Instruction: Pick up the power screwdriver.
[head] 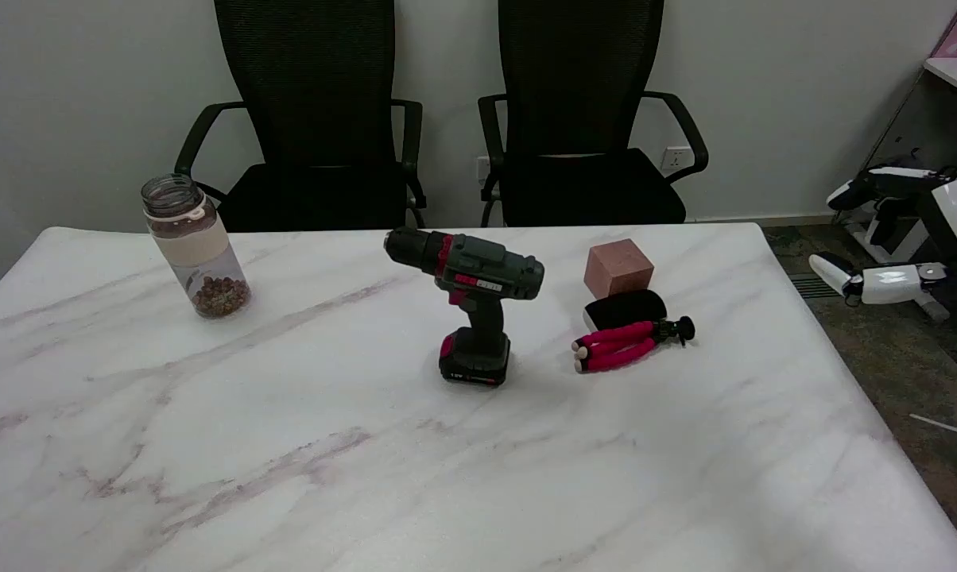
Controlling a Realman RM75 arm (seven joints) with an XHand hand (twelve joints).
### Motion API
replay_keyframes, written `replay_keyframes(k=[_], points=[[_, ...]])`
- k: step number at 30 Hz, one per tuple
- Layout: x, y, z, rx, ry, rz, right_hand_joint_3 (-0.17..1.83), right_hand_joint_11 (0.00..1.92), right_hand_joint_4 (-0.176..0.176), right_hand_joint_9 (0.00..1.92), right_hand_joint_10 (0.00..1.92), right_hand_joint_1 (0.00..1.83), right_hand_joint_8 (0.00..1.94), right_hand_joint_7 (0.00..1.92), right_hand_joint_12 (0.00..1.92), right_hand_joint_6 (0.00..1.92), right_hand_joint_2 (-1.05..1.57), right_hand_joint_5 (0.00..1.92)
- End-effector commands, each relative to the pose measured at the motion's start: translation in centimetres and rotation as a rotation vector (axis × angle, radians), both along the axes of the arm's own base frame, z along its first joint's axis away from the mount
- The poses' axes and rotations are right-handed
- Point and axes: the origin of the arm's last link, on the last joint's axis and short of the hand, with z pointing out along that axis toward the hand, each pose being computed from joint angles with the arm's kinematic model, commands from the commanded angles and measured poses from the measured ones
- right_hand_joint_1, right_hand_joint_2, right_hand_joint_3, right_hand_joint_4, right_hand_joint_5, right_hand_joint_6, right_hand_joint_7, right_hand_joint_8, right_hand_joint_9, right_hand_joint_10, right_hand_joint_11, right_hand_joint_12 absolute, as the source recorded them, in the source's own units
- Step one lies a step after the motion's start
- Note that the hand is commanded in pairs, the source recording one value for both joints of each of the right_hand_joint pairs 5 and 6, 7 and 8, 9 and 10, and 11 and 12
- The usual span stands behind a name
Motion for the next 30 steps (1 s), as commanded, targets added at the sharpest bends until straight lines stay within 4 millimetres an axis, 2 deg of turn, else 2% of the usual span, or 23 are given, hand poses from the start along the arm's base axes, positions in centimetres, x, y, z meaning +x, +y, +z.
replay_keyframes(k=[1,18,24,30], points=[[0.2,0.4,2.5,-0.024,0.161,-0.083,0.88,1.15,-0.176,0.73,0.73,1.06,0.85,0.85,1.15,0.85,0.38,0.85],[-0.9,-0.2,1.5,0.03,0.126,-0.151,0.87,1.09,-0.176,0.74,0.74,1.06,0.82,0.82,1.09,0.82,0.39,0.82],[-1.5,0.2,-0.7,0.084,-0.055,-0.116,0.93,0.99,-0.176,0.73,0.73,1.05,0.86,0.86,0.99,0.86,0.34,0.86],[-2.7,-0.2,-3.8,0.131,-0.217,-0.124,0.95,0.96,-0.176,0.72,0.72,1.05,0.81,0.81,0.96,0.81,0.28,0.81]])
